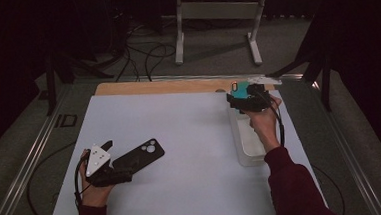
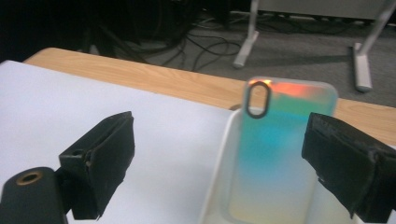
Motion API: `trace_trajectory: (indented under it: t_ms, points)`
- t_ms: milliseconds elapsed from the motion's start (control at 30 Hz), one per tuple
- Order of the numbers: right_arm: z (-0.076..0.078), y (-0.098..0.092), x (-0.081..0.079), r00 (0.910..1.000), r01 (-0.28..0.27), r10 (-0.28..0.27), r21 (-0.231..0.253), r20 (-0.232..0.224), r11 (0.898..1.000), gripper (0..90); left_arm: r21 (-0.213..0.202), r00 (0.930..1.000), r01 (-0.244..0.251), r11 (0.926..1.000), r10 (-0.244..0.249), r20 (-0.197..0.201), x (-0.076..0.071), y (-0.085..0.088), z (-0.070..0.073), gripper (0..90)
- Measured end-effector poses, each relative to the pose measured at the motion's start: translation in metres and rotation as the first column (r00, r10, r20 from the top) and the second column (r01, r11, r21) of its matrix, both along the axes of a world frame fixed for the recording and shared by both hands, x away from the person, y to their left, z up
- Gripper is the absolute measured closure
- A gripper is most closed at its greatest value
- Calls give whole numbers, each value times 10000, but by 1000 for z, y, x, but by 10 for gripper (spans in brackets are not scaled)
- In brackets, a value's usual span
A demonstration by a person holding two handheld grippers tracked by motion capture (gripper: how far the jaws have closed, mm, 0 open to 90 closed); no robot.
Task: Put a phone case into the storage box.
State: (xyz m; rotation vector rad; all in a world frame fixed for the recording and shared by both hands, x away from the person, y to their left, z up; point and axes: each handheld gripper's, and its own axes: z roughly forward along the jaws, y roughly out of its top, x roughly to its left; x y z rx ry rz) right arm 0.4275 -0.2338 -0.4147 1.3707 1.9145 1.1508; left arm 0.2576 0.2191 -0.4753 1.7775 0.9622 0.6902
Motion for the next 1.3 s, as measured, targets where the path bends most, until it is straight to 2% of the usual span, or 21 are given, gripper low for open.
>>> trace_trajectory:
  t_ms: [67, 400, 633, 733, 767, 933, 967, 1200, 1300]
  points:
    - [2, 1, -5, 9997, -231, 230, 138, 50, 9996, 92, -4, 10000, -19, 10000, 19, -21, 0, 0, 0, 0]
    - [9, 8, -32, 9934, -1085, 1083, 40, 388, 9941, 92, 96, 9999, 58, 9999, -57, -106, 2, -2, -1, 0]
    - [13, 7, -50, 9881, -1433, 1409, 357, 623, 9890, 93, 125, 9999, 17, 9999, -15, -158, 3, -2, -2, 0]
    - [13, 7, -52, 9871, -1501, 1477, 368, 623, 9880, 92, 131, 9999, 9, 9999, -7, -155, 3, -1, -1, 0]
    - [11, 8, -60, 9831, -1732, 1714, 238, 647, 9846, 93, 108, 9998, -16, 9999, 18, -205, 5, 1, -1, 0]
    - [8, 10, -66, 9817, -1825, 1806, 281, 612, 9828, 94, 78, 9996, -66, 9999, 68, -261, 6, 2, -1, 0]
    - [7, 11, -72, 9801, -1848, 1837, 67, 749, 9828, 94, 84, 9996, -74, 9999, 76, -275, 7, 2, -1, 0]
    - [3, 9, -95, 9664, -2077, 2009, 269, 1603, 9778, 113, 224, 9982, 133, 9997, -119, -582, 11, 4, -3, 0]
    - [1, 8, -104, 9611, -2152, 2082, 198, 1816, 9764, 114, 272, 9969, 227, 9994, -206, -757, 15, 6, -3, 0]
